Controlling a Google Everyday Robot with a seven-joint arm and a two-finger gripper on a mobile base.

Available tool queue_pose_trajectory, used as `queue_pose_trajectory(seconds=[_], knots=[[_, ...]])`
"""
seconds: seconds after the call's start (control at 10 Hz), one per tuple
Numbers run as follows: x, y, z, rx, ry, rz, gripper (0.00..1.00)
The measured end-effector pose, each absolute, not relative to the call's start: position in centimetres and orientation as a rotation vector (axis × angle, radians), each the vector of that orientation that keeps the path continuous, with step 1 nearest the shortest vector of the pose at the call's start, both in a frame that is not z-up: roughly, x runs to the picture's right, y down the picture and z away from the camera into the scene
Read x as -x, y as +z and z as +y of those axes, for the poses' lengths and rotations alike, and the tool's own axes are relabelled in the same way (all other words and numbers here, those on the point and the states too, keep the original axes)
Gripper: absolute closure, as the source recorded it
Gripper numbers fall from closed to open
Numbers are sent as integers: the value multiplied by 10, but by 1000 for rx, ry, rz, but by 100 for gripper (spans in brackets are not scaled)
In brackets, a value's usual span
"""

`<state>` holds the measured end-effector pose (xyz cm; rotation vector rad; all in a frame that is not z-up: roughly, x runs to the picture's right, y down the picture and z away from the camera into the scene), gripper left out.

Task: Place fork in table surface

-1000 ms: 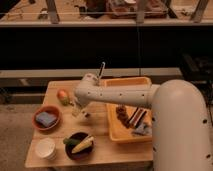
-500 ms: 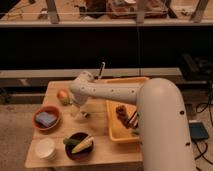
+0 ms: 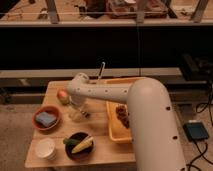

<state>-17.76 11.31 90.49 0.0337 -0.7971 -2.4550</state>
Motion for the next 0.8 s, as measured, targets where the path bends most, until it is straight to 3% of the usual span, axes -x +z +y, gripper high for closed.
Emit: queue_pose_trajectory(seconds=[0.2,0.8], knots=[[182,912,120,-16,-2457,-825,22],[184,919,126,4,-2450,-873,79]])
